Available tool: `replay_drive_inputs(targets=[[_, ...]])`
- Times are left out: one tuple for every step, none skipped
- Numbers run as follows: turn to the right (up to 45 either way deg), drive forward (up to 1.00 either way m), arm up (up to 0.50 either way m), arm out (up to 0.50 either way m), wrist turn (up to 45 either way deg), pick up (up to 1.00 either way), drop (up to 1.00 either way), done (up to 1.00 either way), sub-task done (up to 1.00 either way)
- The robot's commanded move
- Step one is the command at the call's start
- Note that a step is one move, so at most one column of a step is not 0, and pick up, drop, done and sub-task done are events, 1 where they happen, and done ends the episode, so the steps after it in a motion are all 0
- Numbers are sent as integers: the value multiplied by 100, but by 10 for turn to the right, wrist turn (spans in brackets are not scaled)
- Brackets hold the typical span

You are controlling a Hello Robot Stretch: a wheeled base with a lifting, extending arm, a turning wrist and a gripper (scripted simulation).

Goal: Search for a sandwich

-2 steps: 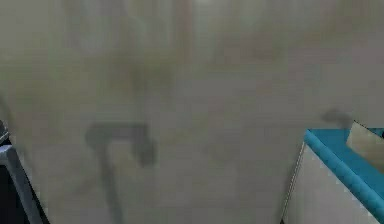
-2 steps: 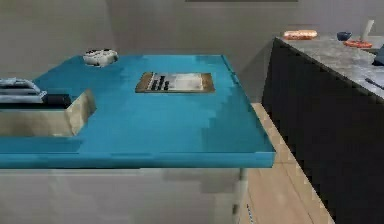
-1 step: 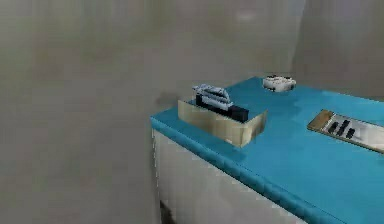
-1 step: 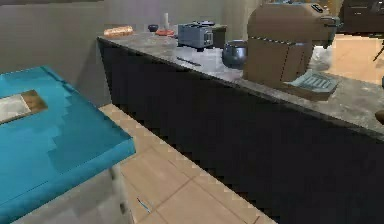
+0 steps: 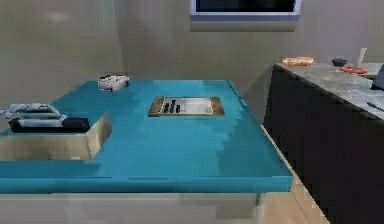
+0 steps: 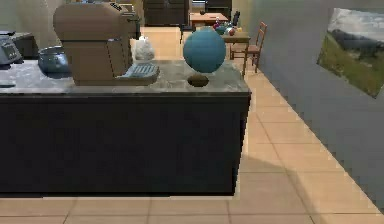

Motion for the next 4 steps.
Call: replay_drive_inputs(targets=[[450,0,0,0,0,0,0,0,0],[60,0,0,0,0,0,0,0,0],[0,55,0,0,0,0,0,0,0],[0,40,0,0,0,0,0,0,0]])
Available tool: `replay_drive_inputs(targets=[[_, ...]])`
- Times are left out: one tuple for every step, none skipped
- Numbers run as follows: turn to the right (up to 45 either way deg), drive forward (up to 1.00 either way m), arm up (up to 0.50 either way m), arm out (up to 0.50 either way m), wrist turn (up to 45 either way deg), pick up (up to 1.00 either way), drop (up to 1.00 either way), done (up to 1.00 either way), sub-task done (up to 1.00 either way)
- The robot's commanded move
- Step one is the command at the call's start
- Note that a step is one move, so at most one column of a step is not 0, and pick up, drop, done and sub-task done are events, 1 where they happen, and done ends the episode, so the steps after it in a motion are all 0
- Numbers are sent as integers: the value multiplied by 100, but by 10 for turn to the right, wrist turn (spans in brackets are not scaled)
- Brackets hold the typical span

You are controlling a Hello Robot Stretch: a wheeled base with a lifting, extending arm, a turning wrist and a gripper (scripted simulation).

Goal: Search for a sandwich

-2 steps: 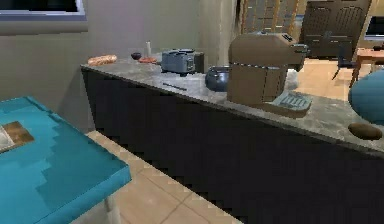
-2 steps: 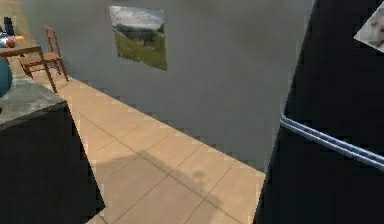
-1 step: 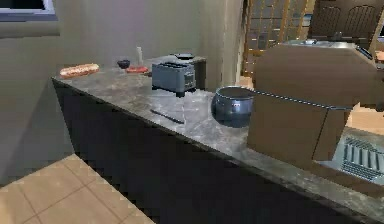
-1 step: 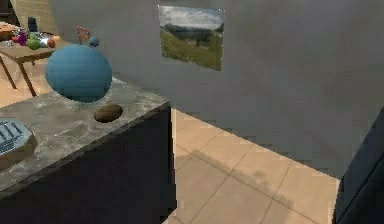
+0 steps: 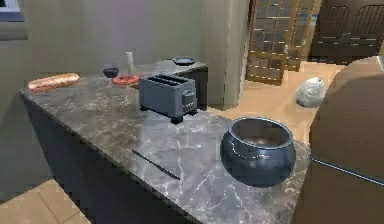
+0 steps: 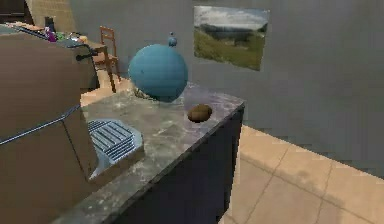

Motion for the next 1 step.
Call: replay_drive_inputs(targets=[[-450,0,0,0,0,0,0,0,0]])
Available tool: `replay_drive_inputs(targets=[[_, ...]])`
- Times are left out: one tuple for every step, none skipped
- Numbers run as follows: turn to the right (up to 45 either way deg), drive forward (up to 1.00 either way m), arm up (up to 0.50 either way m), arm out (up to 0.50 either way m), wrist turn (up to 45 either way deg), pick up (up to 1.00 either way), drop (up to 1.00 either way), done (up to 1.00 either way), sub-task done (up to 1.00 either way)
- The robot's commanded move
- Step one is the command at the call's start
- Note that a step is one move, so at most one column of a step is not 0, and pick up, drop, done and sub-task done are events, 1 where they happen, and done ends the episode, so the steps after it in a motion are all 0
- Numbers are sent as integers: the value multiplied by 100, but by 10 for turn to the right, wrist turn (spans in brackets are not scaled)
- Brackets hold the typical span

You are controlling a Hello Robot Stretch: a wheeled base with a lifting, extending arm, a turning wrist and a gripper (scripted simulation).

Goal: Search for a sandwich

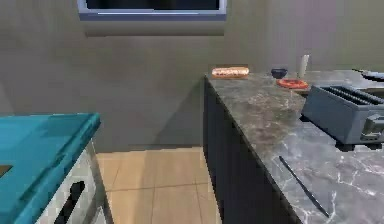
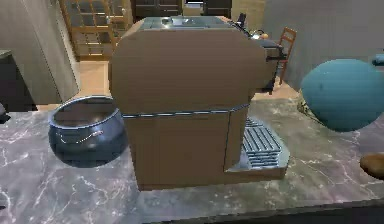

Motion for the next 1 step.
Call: replay_drive_inputs(targets=[[0,100,0,0,0,0,0,0,0]])
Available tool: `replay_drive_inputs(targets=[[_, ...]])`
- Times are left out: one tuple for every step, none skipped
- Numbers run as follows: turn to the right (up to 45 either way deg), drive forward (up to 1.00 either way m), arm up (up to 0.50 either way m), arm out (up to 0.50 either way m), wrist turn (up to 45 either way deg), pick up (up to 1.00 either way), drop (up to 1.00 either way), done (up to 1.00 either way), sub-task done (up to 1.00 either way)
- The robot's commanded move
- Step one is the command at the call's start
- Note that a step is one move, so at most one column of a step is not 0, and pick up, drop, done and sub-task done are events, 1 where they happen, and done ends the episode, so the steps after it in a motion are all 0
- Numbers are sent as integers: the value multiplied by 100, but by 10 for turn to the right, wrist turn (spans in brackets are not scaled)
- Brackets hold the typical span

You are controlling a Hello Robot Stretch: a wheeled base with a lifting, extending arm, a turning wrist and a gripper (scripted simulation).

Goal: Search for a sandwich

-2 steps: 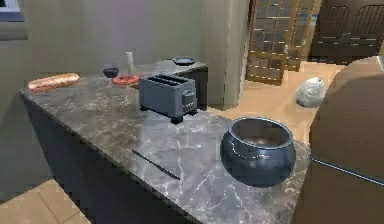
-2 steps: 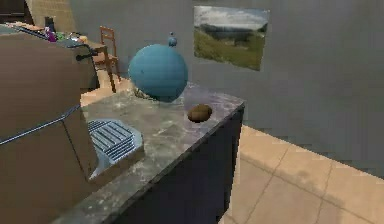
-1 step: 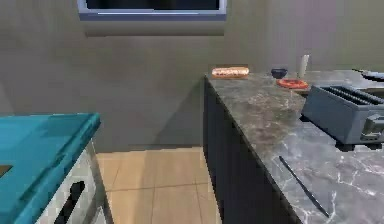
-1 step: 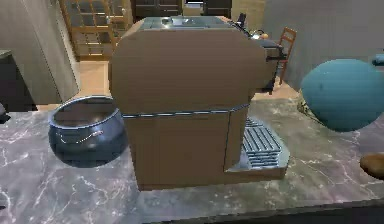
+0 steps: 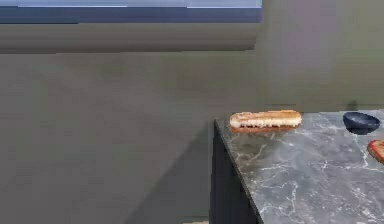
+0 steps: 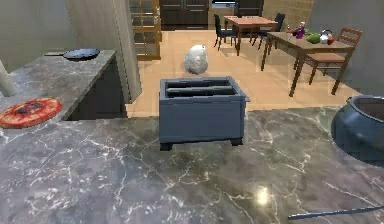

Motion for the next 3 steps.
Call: replay_drive_inputs(targets=[[-60,0,0,0,0,0,0,0,0],[0,25,0,0,0,0,0,0,0],[360,0,0,0,0,0,0,0,0]])
